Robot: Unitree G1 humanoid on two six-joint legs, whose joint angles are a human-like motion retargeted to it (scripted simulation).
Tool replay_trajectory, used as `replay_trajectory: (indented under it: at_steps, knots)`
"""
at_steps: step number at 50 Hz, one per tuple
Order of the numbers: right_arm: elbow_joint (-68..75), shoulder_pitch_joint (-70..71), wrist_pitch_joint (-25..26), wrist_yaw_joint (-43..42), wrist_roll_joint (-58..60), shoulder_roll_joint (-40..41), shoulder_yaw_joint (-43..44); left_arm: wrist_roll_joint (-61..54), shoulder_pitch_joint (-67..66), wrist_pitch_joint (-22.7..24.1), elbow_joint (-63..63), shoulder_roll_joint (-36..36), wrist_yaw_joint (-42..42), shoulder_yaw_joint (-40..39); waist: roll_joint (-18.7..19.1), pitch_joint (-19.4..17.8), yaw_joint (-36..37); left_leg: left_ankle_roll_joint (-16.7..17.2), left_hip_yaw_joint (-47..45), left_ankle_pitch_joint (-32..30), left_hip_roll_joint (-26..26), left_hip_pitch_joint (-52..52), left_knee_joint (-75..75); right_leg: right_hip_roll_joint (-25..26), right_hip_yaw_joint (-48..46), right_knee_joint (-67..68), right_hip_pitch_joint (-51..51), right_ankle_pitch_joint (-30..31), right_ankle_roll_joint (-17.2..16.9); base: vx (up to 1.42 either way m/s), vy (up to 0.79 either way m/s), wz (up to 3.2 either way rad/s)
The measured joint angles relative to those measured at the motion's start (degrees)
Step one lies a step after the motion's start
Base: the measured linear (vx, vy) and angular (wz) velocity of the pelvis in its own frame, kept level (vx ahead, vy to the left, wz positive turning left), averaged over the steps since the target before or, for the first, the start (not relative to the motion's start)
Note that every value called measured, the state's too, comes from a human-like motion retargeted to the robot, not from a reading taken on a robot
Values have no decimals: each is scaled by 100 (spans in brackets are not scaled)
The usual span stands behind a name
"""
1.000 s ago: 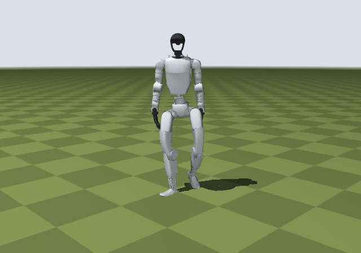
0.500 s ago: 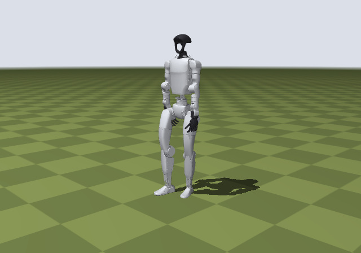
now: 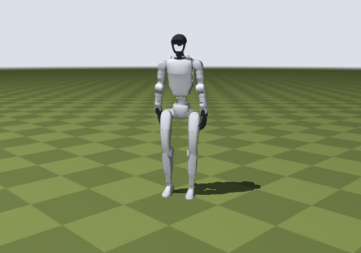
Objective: In place motions
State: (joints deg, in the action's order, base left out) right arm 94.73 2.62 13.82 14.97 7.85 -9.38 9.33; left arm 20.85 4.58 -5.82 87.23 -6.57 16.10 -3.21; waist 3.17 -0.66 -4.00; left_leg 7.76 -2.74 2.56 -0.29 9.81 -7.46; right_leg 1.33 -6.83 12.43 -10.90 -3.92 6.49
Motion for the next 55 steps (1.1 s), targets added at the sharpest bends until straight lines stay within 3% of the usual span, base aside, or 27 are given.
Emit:
replay_trajectory:
  at_steps: [5, 8, 10, 13, 17, 20, 25, 27, 29, 30, 32, 33, 35, 37, 40, 45, 47, 50, 51, 52, 53, 55]
  knots:
    - [-585, 61, 11, 36, 244, -204, 65, -206, 149, 152, -160, 93, -109, 197, 46, -44, 815, 463, -289, -225, 8, 269, 382, -316, -1248, -96, 40, -201, 42, -28, 5, 223]
    - [-906, 1, 17, -181, 451, -312, 118, -246, 150, 216, -146, 155, -53, 268, 57, 65, 920, 632, -2430, -239, 451, 156, 397, -610, -2260, -77, 137, -363, -17, -24, 16, 321]
    - [-1016, -29, -11, -327, 495, -352, 165, -238, 138, 235, -127, 178, -97, 292, 111, 167, 770, 412, -3191, -266, 578, 54, 333, -789, -3156, -148, 307, -443, -135, -27, 14, 399]
    - [-1042, -84, -64, -278, 461, -344, 153, -236, 68, 271, -95, 161, -210, 215, 85, 295, 716, 119, -3004, -211, 753, 11, 133, -932, -4304, -354, 647, -465, -327, -23, 13, 360]
    - [-942, -195, -36, -50, 497, -233, 194, -211, -60, 239, -16, 64, -212, 55, -195, 512, 715, -400, -2981, 39, 931, -130, -186, -1069, -5464, -626, 1033, -466, -551, -9, 14, 335]
    - [-892, -323, -50, 53, 559, -126, 255, -261, -129, 184, 57, -11, -231, -68, -439, 737, 646, -706, -3810, 246, 1057, -368, -383, -1189, -6367, -762, 1271, -420, -774, -1, 15, 355]
    - [-898, -608, -140, 89, 754, -18, 430, -422, -241, 129, 204, 15, -323, -266, -622, 1084, 380, -986, -4937, 283, 919, -750, -480, -1190, -7688, -962, 1658, -159, -1142, 8, 28, 357]
    - [-860, -723, -158, 77, 791, -45, 527, -492, -304, 132, 275, 82, -350, -303, -476, 1179, 375, -713, -5011, 342, 792, -883, -235, -1008, -8079, -954, 1853, -15, -1238, 22, 55, 286]
    - [-798, -835, -164, 86, 774, -124, 594, -543, -383, 148, 347, 171, -378, -336, -260, 1212, 502, -726, -4920, 430, 681, -957, 93, -930, -8159, -745, 2100, 219, -1258, 27, 59, 209]
    - [-759, -886, -163, 101, 755, -172, 618, -552, -428, 155, 383, 211, -382, -357, -106, 1215, 576, -739, -4444, 385, 644, -893, 216, -889, -8175, -578, 2246, 376, -1227, 34, 65, 159]
    - [-634, -895, -134, 140, 727, -279, 635, -502, -494, 133, 466, 278, -341, -458, 335, 1198, 690, -748, -3589, 354, 1074, -611, -53, -1147, -7755, 326, 2397, 784, -786, 32, 57, 158]
    - [-567, -857, -111, 139, 684, -324, 643, -469, -504, 117, 499, 288, -333, -512, 576, 1154, 621, -771, -3375, 433, 1348, -502, -298, -1427, -7367, 1110, 2366, 859, -430, 19, 37, 196]
    - [-473, -739, -100, 89, 515, -395, 583, -438, -525, 113, 512, 252, -358, -646, 626, 1057, 476, -933, -3117, 556, 1320, -338, -628, -2390, -5888, 2973, 1705, 722, 156, 18, 35, 206]
    - [-502, -669, -133, 89, 365, -375, 516, -430, -545, 82, 517, 144, -351, -656, 481, 922, 294, -1148, -2678, 492, 1002, -175, -725, -2579, -4281, 3783, 857, 561, -107, 18, 27, 231]
    - [-681, -575, -136, 85, 284, -225, 457, -330, -519, -85, 564, -70, -320, -614, 390, 663, 28, -1318, -2105, 278, 782, -71, -672, -1669, -2424, 3803, 18, 442, -617, 9, 7, 226]
    - [-1002, -368, -276, 115, 344, -39, 142, -45, -443, -397, 560, -441, -61, -513, 320, 527, -200, -1257, -1460, 39, 693, 109, -486, -1318, -2255, 2475, -319, -257, -371, 4, -9, 181]
    - [-1143, -352, -312, 120, 515, 4, 29, 106, -438, -537, 539, -500, 66, -483, 186, 521, -291, -1237, -1241, -37, 506, 61, -309, -1062, -1862, 1542, -450, -499, -429, 22, -15, 194]
    - [-1327, -329, -331, 103, 791, 31, -134, 194, -399, -672, 554, -511, 230, -452, -174, 361, -394, -1226, -901, -77, 58, -228, -86, -719, -589, 184, -511, -427, -768, 13, -14, 174]
    - [-1358, -325, -328, 99, 871, 43, -179, 184, -386, -693, 579, -503, 299, -459, -268, 318, -359, -1211, -812, -89, -10, -324, -55, -451, 238, 123, -450, -475, -797, 13, -11, 122]
    - [-1378, -320, -323, 109, 953, 53, -198, 194, -368, -716, 600, -488, 383, -470, -354, 300, -298, -1205, -737, -98, -75, -387, -37, -422, 355, 120, -381, -522, -793, 15, -11, 90]
    - [-1378, -316, -315, 149, 1038, 57, -166, 243, -341, -741, 615, -456, 497, -491, -421, 333, -184, -1216, -690, -103, -133, -383, -47, -868, -947, 230, -296, -564, -725, 15, -11, 85]
    - [-1376, -330, -270, 272, 1140, 60, -28, 314, -323, -770, 620, -314, 626, -486, -473, 379, 54, -1238, -575, -141, -169, -361, -97, -1150, -1488, 301, -187, -544, -918, 14, -10, 72]
